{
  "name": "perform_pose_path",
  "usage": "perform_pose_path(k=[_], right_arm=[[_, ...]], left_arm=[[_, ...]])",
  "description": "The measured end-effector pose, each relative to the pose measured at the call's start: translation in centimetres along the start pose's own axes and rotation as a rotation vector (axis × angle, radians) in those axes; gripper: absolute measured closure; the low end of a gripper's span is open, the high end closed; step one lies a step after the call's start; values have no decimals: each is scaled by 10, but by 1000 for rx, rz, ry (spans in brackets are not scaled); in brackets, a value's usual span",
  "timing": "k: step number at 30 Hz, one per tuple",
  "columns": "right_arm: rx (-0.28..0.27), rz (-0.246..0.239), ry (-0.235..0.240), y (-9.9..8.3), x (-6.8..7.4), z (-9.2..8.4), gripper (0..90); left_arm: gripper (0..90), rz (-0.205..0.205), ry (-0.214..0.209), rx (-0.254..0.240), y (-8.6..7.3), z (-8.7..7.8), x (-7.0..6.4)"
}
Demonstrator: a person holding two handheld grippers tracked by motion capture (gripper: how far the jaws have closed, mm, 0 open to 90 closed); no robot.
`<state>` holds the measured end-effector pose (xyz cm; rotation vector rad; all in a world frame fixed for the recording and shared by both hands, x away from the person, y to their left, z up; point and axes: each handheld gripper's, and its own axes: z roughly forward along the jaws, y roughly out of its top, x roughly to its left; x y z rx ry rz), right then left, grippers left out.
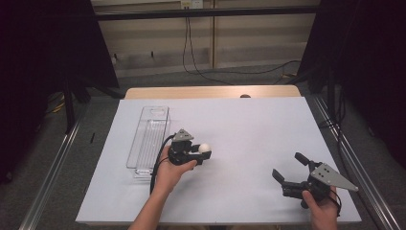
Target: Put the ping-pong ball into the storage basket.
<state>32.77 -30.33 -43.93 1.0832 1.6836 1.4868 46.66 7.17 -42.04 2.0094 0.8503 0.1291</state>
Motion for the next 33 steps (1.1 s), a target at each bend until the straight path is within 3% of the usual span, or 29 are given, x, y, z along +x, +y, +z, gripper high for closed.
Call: perform_pose_path(k=[33], right_arm=[[4, -3, 3, 0, 2, 2, 5]], left_arm=[[511, 0, 28, -4, 4, -13, 8]])
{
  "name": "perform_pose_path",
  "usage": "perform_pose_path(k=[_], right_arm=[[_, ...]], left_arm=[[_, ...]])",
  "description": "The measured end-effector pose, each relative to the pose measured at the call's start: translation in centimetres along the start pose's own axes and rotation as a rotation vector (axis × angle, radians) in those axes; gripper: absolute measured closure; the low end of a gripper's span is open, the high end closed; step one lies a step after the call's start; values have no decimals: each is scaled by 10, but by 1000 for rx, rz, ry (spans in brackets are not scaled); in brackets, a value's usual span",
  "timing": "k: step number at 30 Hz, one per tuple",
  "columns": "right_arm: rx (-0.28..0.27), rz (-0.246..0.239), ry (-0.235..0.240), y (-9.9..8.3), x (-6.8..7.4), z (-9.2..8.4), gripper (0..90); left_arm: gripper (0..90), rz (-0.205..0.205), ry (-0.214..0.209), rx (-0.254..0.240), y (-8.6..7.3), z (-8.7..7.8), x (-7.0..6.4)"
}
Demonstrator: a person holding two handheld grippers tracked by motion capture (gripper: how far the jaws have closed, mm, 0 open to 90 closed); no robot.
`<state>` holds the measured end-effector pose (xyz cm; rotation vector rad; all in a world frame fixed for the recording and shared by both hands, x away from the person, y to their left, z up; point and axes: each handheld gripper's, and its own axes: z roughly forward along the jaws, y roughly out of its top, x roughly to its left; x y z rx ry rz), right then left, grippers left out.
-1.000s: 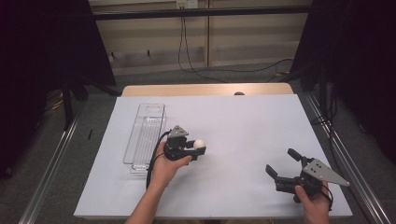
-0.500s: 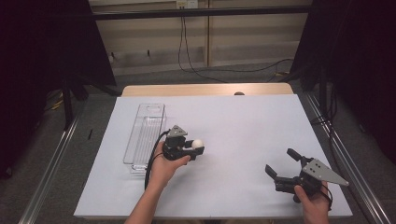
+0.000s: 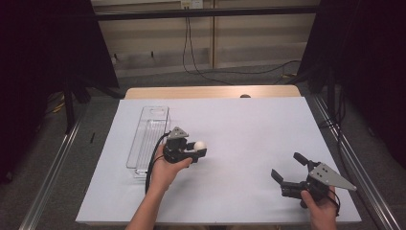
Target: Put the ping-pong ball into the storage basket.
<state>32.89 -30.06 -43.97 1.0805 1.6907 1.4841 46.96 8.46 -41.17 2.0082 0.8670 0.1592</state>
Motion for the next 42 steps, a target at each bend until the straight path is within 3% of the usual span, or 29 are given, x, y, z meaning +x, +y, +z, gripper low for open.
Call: perform_pose_path(k=[13, 22, 42], right_arm=[[5, 2, -5, 0, 0, -1, 4], [6, 3, -4, 0, 0, 0, 4], [4, 6, 0, 0, 1, -1, 4]], left_arm=[[511, -31, 5, -2, 1, -5, 5], [511, -17, 10, 16, 1, -8, 7], [511, -51, 25, -2, 2, -15, 12]])
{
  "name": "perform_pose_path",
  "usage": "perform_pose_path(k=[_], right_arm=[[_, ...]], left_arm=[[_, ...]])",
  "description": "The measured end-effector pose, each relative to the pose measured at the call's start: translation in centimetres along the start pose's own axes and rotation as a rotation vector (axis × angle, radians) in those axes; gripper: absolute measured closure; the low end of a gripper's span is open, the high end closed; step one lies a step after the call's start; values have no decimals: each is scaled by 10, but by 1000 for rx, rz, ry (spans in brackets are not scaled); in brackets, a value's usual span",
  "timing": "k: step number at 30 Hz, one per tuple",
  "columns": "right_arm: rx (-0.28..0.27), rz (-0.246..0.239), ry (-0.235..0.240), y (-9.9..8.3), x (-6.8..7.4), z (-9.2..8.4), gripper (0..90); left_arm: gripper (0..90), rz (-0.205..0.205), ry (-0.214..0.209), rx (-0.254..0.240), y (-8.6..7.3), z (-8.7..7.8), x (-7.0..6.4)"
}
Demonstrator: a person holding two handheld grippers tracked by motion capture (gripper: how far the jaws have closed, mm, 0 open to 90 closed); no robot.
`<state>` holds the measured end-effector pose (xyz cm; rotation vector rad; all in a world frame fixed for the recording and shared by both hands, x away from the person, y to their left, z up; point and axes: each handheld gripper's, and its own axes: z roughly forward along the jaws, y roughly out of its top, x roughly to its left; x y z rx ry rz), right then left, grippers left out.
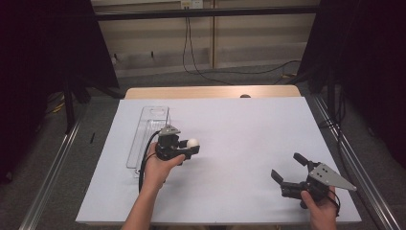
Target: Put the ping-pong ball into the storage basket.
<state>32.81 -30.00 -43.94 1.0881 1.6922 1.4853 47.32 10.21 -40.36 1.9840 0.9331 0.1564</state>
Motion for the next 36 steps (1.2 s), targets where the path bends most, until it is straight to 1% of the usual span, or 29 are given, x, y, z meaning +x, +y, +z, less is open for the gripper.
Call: perform_pose_path(k=[3, 6, 8, 10, 13, 16, 20, 25, 29, 31, 32, 36], right_arm=[[1, 1, 0, 0, 0, 0, 4], [-2, 3, -1, 0, 0, 0, 4], [0, -5, 7, 0, 0, 0, 4], [-1, -3, 8, 0, 0, 0, 4], [-1, -3, 8, 0, 0, -1, 4], [1, -6, 8, 1, 0, -1, 4], [-1, -4, 8, 0, 0, -1, 5], [0, -3, 8, 1, 0, -1, 5], [0, -3, 7, 1, 0, -1, 5], [0, -6, 9, 1, 0, -1, 5], [-1, -6, 10, 0, 0, 0, 5], [-4, -7, 10, 1, -1, 0, 5]], left_arm=[[511, -4, 2, -1, 0, -1, 0], [510, 0, 8, 2, 1, -2, 1], [510, 3, 17, 6, 1, -3, 2], [511, -7, 9, -2, 1, -3, 3], [511, -4, 21, 3, 1, -5, 4], [510, -7, 12, 0, 1, -6, 5], [511, -7, 26, 1, 2, -8, 6], [511, -1, 25, 14, 1, -8, 7], [511, -3, 22, 13, 1, -8, 7], [511, -11, 28, 11, 1, -8, 7], [511, -12, 21, 8, 1, -8, 8], [511, -7, 27, 16, 1, -9, 8]])
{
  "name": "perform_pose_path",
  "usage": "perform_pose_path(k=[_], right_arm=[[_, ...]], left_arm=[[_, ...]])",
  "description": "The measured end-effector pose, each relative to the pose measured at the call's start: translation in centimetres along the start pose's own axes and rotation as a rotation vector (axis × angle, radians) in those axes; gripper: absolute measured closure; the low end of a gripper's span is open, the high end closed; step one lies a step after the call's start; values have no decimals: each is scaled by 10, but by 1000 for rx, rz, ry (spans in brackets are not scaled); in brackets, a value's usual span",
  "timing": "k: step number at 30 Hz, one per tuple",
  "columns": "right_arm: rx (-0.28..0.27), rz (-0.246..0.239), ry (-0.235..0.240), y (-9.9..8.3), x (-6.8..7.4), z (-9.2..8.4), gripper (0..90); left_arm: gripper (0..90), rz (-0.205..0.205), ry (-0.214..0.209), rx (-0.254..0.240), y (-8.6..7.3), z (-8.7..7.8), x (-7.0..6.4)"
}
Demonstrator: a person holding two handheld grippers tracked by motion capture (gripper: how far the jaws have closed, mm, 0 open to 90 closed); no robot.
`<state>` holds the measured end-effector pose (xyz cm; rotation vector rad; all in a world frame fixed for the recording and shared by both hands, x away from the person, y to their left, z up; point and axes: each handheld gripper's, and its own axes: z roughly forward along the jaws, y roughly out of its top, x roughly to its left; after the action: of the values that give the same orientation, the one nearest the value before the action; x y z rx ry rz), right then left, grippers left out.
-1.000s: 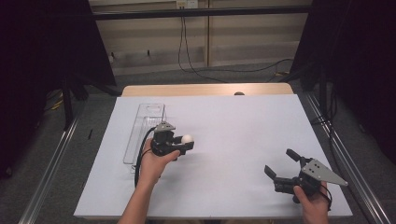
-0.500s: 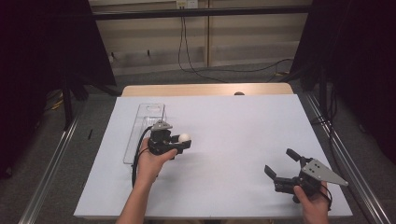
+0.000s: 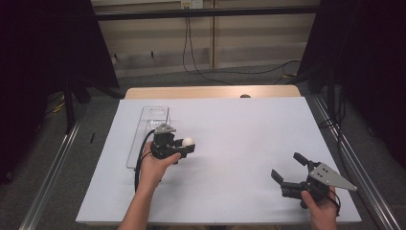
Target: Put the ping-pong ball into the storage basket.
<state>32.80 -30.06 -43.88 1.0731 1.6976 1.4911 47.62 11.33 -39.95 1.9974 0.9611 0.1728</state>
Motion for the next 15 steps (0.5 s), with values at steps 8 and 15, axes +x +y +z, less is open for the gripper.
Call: perform_pose_path(k=[8, 15], right_arm=[[4, 2, 2, 0, 1, 0, 5], [5, 2, 3, 0, 1, 0, 4]], left_arm=[[511, -14, 11, -18, 1, -6, 3], [511, -16, 12, -23, 2, -8, 5]])
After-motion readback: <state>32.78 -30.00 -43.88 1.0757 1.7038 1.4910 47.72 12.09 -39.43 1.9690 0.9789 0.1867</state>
